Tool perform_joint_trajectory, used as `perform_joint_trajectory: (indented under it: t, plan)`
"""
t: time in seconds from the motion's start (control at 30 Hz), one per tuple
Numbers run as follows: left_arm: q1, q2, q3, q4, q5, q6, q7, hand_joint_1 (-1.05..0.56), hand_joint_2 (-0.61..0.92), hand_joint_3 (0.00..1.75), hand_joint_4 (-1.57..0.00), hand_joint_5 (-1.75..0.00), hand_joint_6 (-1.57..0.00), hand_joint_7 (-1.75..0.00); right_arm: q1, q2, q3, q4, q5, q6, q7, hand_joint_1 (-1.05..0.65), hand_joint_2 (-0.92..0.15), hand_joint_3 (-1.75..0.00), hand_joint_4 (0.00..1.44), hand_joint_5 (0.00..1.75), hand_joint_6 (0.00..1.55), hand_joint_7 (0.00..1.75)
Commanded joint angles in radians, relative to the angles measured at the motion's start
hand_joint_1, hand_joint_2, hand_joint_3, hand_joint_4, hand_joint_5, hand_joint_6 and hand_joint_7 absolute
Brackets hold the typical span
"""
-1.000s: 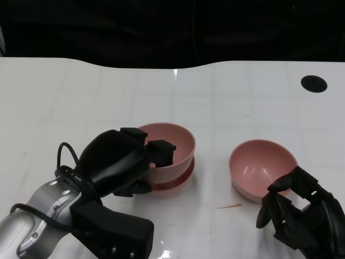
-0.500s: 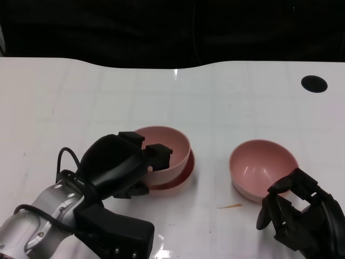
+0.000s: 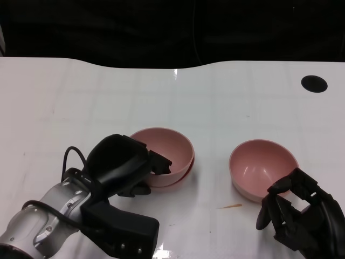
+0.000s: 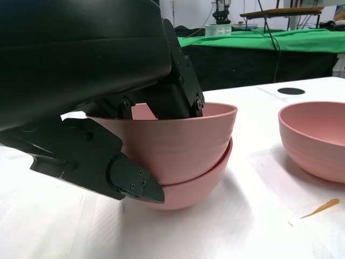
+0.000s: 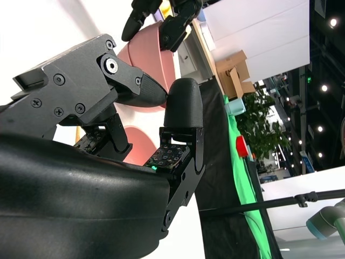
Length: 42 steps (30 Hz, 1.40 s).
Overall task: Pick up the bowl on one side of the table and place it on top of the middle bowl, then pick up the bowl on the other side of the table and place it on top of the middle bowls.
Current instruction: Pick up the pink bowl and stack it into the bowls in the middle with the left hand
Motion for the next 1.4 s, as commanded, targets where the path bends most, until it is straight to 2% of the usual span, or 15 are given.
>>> perform_joint_trajectory:
  t: [0.03, 0.17, 0.47, 0.6, 0.67, 0.7, 0.73, 0.8, 0.83, 0.9, 0.97, 1.13, 1.4]
  plan:
    - [-0.014, 0.006, -0.004, 0.007, -0.005, -0.003, 0.003, -0.14, 0.92, 0.09, -1.00, -0.85, -1.17, -0.25, 0.001, -0.004, -0.005, -0.009, 0.003, -0.006, -0.006, -0.07, -0.62, -1.00, 0.94, 1.62, 0.80, 1.38]
    - [-0.014, 0.005, -0.004, 0.003, -0.011, -0.003, -0.008, -0.16, 0.92, 0.09, -1.09, -0.63, -1.21, -0.11, 0.000, -0.005, -0.006, -0.008, 0.005, -0.005, -0.004, -0.07, -0.63, -0.99, 0.94, 1.61, 0.80, 1.37]
    - [-0.013, 0.008, -0.007, -0.005, -0.010, 0.000, -0.014, -0.15, 0.92, 0.06, -1.07, -0.70, -1.23, -0.06, -0.001, -0.001, -0.006, -0.010, 0.001, -0.003, -0.018, -0.08, -0.63, -0.96, 0.94, 1.60, 0.82, 1.34]
    - [-0.008, 0.007, -0.006, -0.004, -0.010, -0.005, -0.004, -0.15, 0.92, 0.04, -1.10, -0.63, -1.23, -0.04, -0.005, -0.004, -0.006, -0.002, 0.008, -0.006, -0.006, -0.09, -0.62, -0.97, 0.95, 1.58, 0.83, 1.32]
    - [-0.003, 0.011, -0.008, -0.022, 0.001, 0.016, -0.024, -0.18, 0.92, 0.04, -1.08, -0.54, -1.22, -0.02, -0.007, -0.005, -0.007, 0.002, 0.007, -0.010, -0.003, -0.09, -0.61, -0.97, 0.95, 1.58, 0.83, 1.32]
    - [0.002, 0.016, -0.011, -0.040, 0.012, 0.044, -0.053, -0.24, 0.92, 0.07, -0.92, -0.37, -1.10, -0.01, -0.007, -0.005, -0.008, 0.004, 0.009, -0.010, -0.002, -0.10, -0.60, -0.98, 0.95, 1.58, 0.83, 1.32]
    - [0.005, 0.020, -0.014, -0.055, 0.020, 0.064, -0.075, -0.43, 0.92, 0.14, -0.65, -0.15, -0.86, -0.01, -0.008, -0.005, -0.008, 0.004, 0.010, -0.009, -0.001, -0.10, -0.60, -0.98, 0.96, 1.58, 0.84, 1.32]
    - [0.018, 0.028, -0.021, -0.085, 0.040, 0.112, -0.120, -0.77, 0.92, 0.34, -0.24, -0.04, -0.52, 0.00, -0.007, -0.003, -0.009, 0.003, 0.012, -0.007, -0.001, -0.10, -0.59, -0.98, 0.96, 1.58, 0.84, 1.32]
    - [0.020, 0.037, -0.030, -0.094, 0.062, 0.128, -0.132, -0.90, 0.92, 0.45, -0.10, -0.02, -0.35, 0.00, -0.005, -0.003, -0.008, -0.002, 0.011, 0.000, -0.006, -0.11, -0.58, -0.98, 0.96, 1.57, 0.85, 1.31]
    - [0.024, 0.050, -0.045, -0.108, 0.102, 0.151, -0.135, -1.01, 0.92, 0.61, -0.02, 0.00, -0.13, 0.00, -0.002, -0.002, -0.008, -0.008, 0.009, 0.004, -0.011, -0.11, -0.58, -0.98, 0.97, 1.56, 0.86, 1.29]
    - [0.029, 0.053, -0.051, -0.117, 0.119, 0.166, -0.130, -1.04, 0.92, 0.70, 0.00, 0.00, -0.04, 0.00, -0.002, -0.004, -0.008, -0.005, 0.009, -0.003, -0.006, -0.11, -0.58, -0.98, 0.97, 1.55, 0.86, 1.28]
    - [0.049, 0.049, -0.042, -0.135, 0.123, 0.177, -0.098, -1.05, 0.92, 0.73, 0.00, 0.00, 0.00, 0.00, -0.005, -0.009, -0.010, -0.002, 0.017, 0.001, 0.007, -0.12, -0.58, -0.97, 0.98, 1.53, 0.87, 1.27]
    - [0.061, 0.044, -0.036, -0.135, 0.106, 0.185, -0.082, -1.05, 0.92, 0.72, 0.00, 0.00, -0.03, -0.01, 0.000, -0.009, -0.008, -0.013, 0.010, 0.013, -0.007, -0.13, -0.58, -0.98, 1.00, 1.49, 0.89, 1.24]
